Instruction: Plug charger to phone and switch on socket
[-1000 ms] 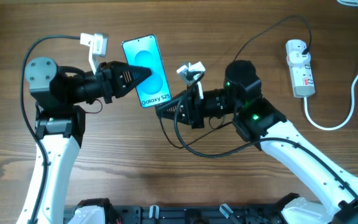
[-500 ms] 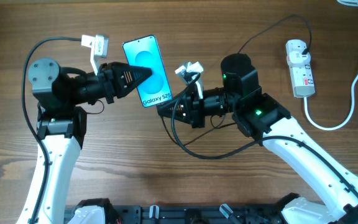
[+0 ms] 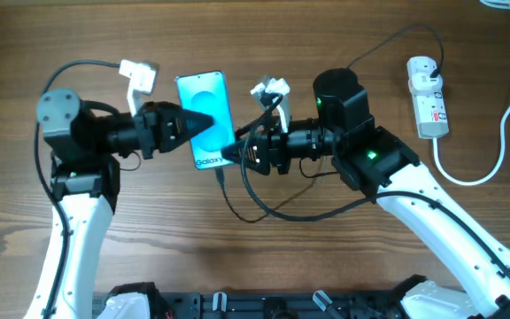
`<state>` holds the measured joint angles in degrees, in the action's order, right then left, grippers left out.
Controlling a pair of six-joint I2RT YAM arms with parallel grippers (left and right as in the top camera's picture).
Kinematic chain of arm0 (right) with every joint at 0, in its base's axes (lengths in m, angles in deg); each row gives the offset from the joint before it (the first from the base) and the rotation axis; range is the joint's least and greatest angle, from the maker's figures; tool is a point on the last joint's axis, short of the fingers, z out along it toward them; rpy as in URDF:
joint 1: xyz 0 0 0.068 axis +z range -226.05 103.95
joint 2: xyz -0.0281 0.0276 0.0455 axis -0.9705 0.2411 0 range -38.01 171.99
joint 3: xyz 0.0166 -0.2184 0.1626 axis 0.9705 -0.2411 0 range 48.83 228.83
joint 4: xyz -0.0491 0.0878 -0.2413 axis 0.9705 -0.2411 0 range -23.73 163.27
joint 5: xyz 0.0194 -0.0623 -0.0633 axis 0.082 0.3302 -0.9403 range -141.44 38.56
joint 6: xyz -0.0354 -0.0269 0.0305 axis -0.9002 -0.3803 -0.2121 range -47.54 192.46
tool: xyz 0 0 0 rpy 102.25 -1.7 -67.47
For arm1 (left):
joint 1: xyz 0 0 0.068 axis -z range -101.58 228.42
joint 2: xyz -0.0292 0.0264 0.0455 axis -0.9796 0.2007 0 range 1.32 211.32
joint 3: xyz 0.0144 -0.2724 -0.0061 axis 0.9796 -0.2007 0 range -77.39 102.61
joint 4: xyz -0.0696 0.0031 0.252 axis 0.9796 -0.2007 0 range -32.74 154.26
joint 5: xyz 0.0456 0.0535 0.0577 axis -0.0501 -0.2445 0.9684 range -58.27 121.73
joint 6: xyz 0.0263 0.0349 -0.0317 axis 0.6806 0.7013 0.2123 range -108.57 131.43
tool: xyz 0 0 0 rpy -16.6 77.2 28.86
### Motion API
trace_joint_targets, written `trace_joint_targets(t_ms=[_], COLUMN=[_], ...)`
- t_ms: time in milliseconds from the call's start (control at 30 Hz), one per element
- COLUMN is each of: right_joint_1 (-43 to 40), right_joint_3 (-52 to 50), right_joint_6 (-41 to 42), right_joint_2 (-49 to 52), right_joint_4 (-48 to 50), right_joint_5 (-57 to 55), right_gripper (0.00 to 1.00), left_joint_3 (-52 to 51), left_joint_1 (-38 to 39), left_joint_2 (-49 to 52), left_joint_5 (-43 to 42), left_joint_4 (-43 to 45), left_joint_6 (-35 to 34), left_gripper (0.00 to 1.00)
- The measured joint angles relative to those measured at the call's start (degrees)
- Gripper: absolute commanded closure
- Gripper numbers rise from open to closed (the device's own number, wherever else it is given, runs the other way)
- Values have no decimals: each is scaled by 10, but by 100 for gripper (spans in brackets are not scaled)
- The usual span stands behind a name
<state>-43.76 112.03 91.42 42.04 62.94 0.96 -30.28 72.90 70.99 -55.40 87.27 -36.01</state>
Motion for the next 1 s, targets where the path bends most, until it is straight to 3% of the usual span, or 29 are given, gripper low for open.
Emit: trace_joint_targets(t_ms=[133,233,400,1000], right_joint_1=[19,63,79,64], right_joint_3=[0,0,0,-10], right_joint_6=[-20,-28,-32,29], right_joint_2=[0,0,1,6], right_joint_4=[-25,-25,-26,27], right_joint_5=[-16,-21,-36,-20], right_gripper=[50,71,95,95], left_joint_3=[0,0,0,10], left_joint_1=[-35,-35,-35,-27], left_joint_2=[0,0,0,0], left_joint_5=[16,25,31,40], left_joint_4=[0,0,0,2], left_joint_6=[-7,-14,-23,-16], left_gripper=[96,96,96,96])
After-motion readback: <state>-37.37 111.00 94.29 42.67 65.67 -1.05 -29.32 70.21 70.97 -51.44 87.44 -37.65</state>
